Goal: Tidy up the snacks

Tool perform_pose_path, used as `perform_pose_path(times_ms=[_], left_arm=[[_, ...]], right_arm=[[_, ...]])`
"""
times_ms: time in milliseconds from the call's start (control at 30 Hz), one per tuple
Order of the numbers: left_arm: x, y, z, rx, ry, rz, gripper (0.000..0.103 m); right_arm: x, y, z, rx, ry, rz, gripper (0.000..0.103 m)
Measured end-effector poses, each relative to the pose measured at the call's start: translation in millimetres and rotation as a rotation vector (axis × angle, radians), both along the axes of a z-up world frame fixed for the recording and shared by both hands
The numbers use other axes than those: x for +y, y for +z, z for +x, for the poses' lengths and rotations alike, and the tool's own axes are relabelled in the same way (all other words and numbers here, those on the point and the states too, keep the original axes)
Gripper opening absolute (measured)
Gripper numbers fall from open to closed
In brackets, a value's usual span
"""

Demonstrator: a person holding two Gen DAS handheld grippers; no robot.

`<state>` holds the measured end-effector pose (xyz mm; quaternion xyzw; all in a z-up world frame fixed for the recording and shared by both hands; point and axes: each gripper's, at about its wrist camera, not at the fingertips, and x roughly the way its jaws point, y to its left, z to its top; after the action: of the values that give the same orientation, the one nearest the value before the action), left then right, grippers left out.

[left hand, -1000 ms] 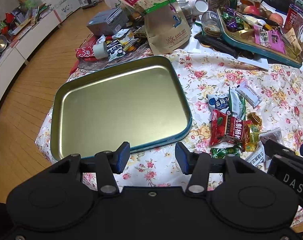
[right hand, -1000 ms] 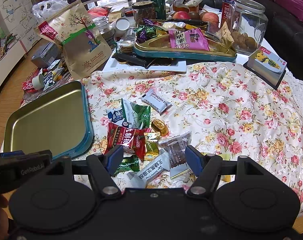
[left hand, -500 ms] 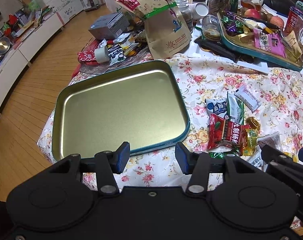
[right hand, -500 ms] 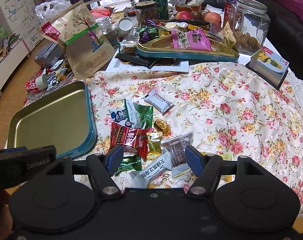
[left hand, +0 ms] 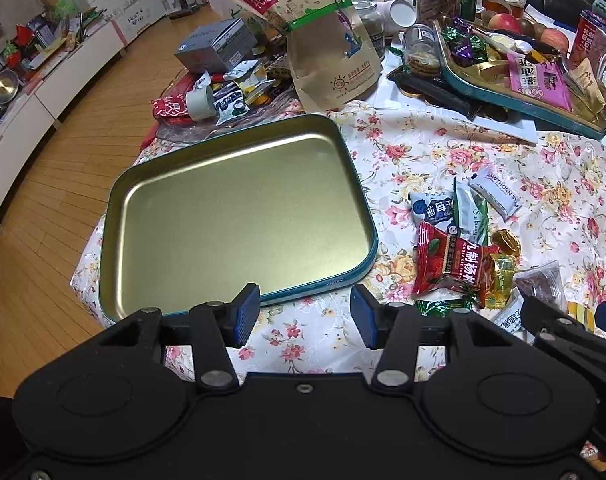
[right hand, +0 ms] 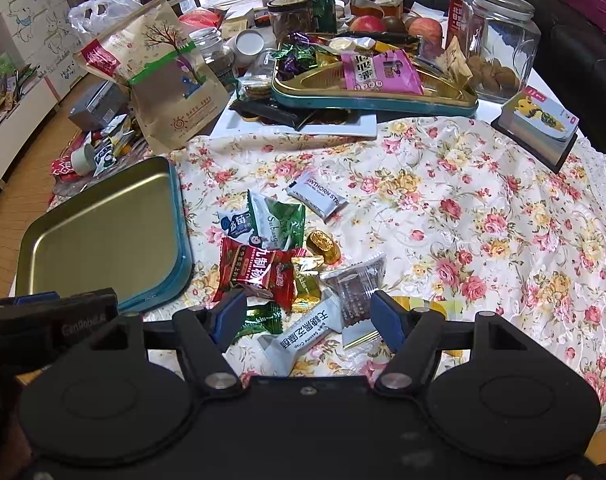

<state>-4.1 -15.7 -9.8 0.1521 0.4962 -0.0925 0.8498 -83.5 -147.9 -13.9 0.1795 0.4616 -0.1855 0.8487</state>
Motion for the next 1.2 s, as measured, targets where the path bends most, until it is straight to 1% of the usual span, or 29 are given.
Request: perform_pose_path(times_ms=[333,900,1100,1200], left_arm=[[4.6,-6.2,5.2,0.028,0.010,0.000,0.057],[1.0,-4.2,4.6,0.034,0.002,-0.019,0.057],[-0.3,-1.2,3.7,0.011,0.000,-0.048,0.057],[-3.7,2.7,2.3,-0.010,-0.031,-0.066,0.057]], right_arm=[[1.2,-4.9,4.2,0.024,0.014,0.005,0.072],[-1.1,-7.4,5.2,0.037,0.010,-0.001,0.072],[-2.7,-9.3,4.9,0.042,0.007,-0.005,0.072],[-7.0,-11.0,3.4,0.047,-0.008,0.001,0.072]])
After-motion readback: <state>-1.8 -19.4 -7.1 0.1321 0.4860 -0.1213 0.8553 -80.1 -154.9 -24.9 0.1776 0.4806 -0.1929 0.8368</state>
